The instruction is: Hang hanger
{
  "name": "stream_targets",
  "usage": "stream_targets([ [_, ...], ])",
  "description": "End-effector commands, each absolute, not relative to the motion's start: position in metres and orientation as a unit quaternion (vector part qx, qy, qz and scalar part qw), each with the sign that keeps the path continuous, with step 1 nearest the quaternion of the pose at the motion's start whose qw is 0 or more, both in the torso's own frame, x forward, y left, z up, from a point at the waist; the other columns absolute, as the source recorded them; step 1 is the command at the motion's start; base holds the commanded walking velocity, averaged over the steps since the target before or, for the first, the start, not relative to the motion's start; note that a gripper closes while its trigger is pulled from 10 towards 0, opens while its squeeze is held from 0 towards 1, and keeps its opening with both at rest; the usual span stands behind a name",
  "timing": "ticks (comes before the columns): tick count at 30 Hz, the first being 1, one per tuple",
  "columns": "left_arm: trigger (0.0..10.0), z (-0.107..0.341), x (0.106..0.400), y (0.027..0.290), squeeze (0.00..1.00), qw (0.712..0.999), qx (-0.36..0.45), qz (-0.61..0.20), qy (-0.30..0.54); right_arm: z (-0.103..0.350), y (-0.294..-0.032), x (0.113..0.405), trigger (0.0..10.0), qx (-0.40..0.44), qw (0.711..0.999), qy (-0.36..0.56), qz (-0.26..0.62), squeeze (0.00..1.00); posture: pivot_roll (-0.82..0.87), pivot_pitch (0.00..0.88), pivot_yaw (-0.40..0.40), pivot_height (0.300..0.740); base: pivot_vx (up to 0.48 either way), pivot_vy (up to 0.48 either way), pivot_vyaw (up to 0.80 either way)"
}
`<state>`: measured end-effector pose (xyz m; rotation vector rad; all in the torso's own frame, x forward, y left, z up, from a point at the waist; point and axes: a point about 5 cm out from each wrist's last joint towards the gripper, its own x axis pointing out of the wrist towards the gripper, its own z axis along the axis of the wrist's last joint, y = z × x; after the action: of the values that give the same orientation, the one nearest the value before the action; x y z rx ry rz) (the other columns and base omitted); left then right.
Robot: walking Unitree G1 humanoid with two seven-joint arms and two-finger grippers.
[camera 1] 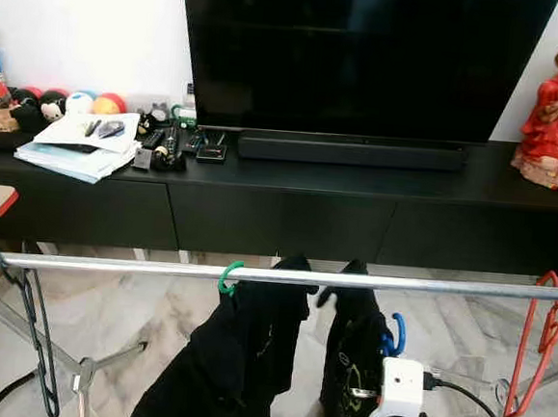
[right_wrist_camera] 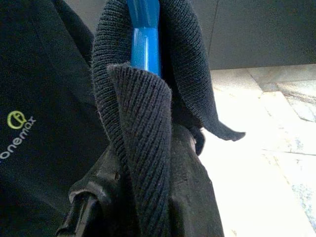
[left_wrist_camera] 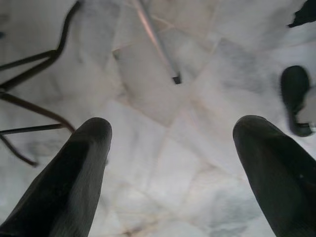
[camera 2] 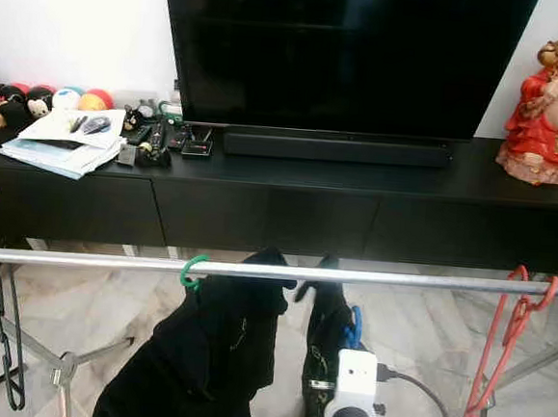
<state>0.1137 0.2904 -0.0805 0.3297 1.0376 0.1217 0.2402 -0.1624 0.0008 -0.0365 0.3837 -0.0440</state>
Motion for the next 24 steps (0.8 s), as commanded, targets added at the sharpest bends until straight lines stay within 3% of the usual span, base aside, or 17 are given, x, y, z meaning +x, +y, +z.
stream_targets([
  [1, 10.0, -0.082, 0.112, 0.287, 0.0, 0.857, 0.121, 0.064, 0.497, 0.009, -0.163, 0.247, 10.0, -0.017, 0.985, 0.17, -0.023, 0.0, 0.09, 0.0, 0.038, 0.74, 0.0, 0.0, 0.0],
  [8, 10.0, -0.085, 0.114, 0.279, 0.0, 0.865, 0.062, 0.078, 0.491, 0.011, -0.168, 0.25, 10.0, -0.02, 0.985, 0.166, -0.028, 0.0, 0.08, 0.0, 0.031, 0.74, 0.0, 0.0, 0.0],
  [24, 10.0, -0.089, 0.111, 0.272, 0.0, 0.861, 0.049, 0.074, 0.5, 0.012, -0.168, 0.253, 10.0, -0.021, 0.985, 0.166, -0.03, 0.0, 0.08, 0.0, 0.029, 0.74, 0.0, 0.0, 0.0],
])
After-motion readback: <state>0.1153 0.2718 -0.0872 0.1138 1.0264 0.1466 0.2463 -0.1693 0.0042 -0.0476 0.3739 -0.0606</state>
